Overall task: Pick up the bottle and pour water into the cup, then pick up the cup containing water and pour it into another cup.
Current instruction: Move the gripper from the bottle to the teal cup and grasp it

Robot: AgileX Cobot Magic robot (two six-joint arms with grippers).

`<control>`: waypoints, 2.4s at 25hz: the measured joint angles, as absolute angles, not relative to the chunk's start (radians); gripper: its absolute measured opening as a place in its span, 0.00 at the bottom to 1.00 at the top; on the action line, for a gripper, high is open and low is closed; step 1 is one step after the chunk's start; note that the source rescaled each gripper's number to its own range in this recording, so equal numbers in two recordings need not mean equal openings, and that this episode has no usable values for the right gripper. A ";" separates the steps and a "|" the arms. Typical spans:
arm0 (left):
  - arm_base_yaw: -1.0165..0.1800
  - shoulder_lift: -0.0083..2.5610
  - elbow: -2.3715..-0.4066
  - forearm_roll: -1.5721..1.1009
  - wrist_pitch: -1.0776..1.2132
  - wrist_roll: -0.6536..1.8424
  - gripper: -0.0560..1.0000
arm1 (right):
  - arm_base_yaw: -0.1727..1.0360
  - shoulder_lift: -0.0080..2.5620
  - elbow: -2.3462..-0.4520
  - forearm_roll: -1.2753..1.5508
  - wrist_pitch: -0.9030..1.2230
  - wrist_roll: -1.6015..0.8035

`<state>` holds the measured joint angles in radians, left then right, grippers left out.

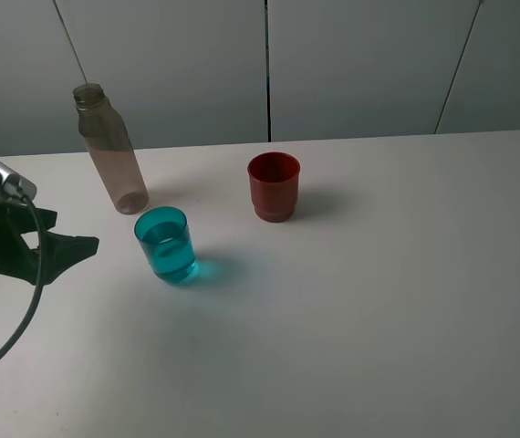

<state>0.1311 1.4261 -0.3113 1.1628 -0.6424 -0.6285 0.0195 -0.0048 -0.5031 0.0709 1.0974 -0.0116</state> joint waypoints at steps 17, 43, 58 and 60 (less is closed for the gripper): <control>0.131 1.426 -0.275 1.335 -0.664 -0.755 1.00 | 0.019 -0.005 -0.503 0.071 1.097 -0.012; 0.131 1.424 -0.222 1.080 -0.681 -0.374 1.00 | 0.019 -0.005 -0.503 0.071 1.097 -0.012; 0.131 1.651 -0.248 1.145 -0.767 -0.271 1.00 | 0.019 -0.005 -0.503 0.071 1.097 -0.012; 0.131 1.653 -0.261 1.136 -0.767 -0.232 1.00 | 0.019 -0.005 -0.503 0.071 1.097 -0.012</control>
